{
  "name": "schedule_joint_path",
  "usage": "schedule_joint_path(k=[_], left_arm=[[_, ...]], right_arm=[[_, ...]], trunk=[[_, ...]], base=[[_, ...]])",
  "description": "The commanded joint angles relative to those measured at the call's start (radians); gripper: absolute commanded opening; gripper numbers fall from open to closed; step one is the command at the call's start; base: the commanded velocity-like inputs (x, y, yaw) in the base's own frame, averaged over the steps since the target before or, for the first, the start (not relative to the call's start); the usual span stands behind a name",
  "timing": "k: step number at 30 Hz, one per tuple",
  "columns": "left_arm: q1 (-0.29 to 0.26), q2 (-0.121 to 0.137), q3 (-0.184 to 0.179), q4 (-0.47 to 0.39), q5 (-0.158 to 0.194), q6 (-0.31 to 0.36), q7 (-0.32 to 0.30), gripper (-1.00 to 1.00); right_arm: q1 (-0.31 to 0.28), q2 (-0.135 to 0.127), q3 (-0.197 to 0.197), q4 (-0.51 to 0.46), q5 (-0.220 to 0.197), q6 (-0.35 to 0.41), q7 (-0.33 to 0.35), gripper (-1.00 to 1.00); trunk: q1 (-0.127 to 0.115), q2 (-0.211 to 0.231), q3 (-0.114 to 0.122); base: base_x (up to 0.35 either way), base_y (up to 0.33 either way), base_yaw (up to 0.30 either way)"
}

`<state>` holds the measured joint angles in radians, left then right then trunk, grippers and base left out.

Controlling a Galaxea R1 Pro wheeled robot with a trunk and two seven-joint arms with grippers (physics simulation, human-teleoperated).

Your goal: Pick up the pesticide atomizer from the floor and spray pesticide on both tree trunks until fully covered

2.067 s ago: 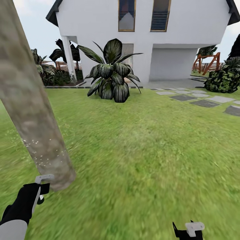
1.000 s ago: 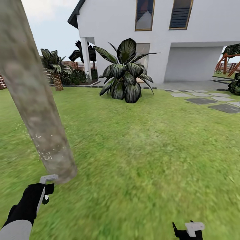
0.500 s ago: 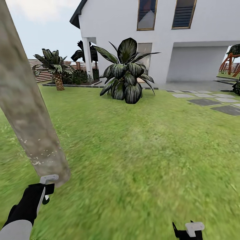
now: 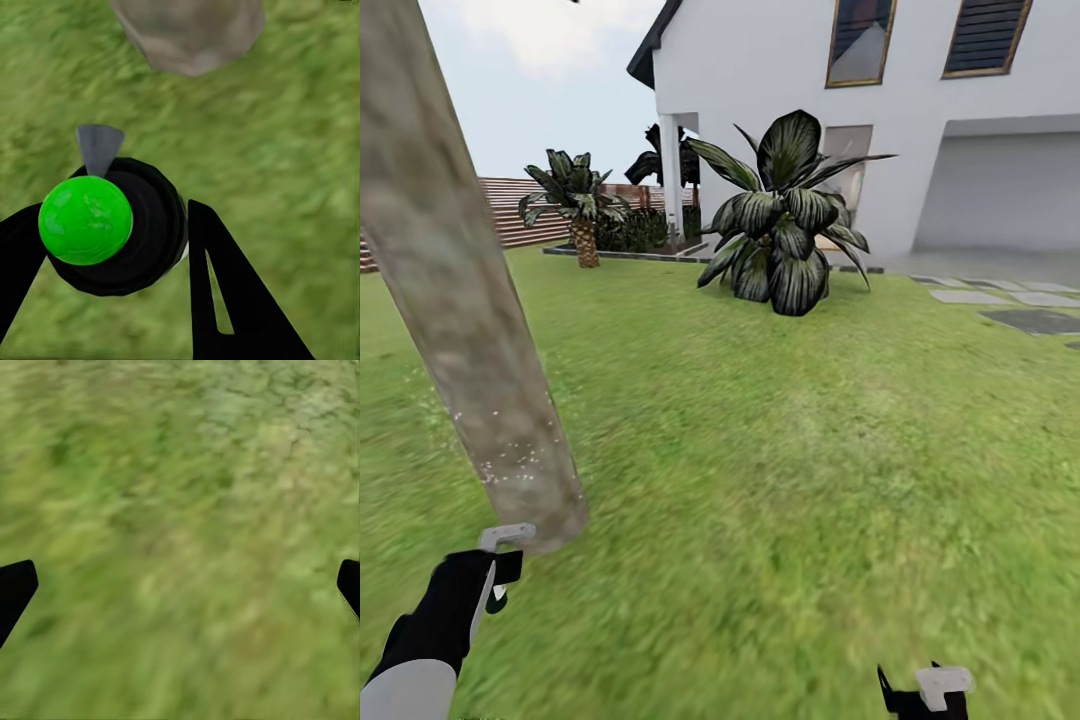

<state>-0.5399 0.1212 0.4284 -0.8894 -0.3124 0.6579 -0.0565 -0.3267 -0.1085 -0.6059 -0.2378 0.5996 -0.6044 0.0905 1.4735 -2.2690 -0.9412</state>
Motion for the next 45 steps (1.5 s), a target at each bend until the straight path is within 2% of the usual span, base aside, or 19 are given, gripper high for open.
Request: schedule_joint_path(k=[1,31,45], left_arm=[[0.000,0.000,0.000,0.000,0.000,0.000,0.000,-1.00],[0.000,-0.001,0.000,0.001,0.002,0.000,0.000,-1.00],[-0.007,0.000,-0.001,-0.003,0.007,0.002,-0.013,-1.00]], right_arm=[[0.000,0.000,0.000,0.000,0.000,0.000,0.000,1.00],[0.000,0.000,0.000,-0.001,-0.001,0.000,0.002,1.00],[0.000,0.000,-0.002,-0.003,-0.001,0.000,0.000,1.00]], trunk=[[0.000,0.000,0.000],[0.000,0.000,0.000],[0.000,0.000,-0.002]], base=[[0.178,-0.237,0.277],[0.192,-0.228,0.277],[0.177,-0.229,0.032]])
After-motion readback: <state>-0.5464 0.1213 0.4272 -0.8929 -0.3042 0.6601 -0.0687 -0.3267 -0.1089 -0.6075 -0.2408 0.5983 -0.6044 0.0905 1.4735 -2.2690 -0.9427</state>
